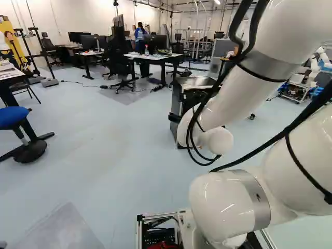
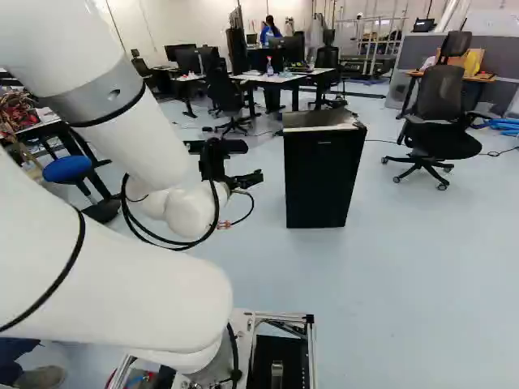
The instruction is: Grab a drink from the fridge
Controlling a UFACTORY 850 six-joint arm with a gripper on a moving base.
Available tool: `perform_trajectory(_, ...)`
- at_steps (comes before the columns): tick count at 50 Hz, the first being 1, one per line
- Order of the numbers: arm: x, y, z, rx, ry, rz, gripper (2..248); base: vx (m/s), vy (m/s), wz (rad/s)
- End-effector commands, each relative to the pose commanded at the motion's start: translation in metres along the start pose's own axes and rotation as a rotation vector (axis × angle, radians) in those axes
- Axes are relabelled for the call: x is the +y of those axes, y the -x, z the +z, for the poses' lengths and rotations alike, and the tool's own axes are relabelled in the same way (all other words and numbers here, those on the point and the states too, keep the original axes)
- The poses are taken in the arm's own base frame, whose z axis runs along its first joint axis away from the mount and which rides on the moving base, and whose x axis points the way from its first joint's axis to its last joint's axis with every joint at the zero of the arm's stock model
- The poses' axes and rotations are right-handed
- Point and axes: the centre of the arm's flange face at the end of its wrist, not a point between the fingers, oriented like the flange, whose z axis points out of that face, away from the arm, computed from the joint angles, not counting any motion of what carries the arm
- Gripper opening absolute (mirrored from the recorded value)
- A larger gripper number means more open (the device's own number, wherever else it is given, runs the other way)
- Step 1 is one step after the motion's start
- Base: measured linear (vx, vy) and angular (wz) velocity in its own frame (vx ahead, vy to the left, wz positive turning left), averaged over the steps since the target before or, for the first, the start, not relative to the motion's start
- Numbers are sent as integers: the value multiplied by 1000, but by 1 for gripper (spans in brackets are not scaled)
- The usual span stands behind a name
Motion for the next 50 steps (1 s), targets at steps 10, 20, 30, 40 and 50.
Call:
perform_trajectory(10,0,0,0,0,0,0,247,14,-2,0)
perform_trajectory(20,0,0,0,0,0,0,247,36,0,0)
perform_trajectory(30,0,0,0,0,0,0,247,53,1,0)
perform_trajectory(40,0,0,0,0,0,0,247,75,-3,13)
perform_trajectory(50,0,0,0,0,0,0,247,73,-17,1)
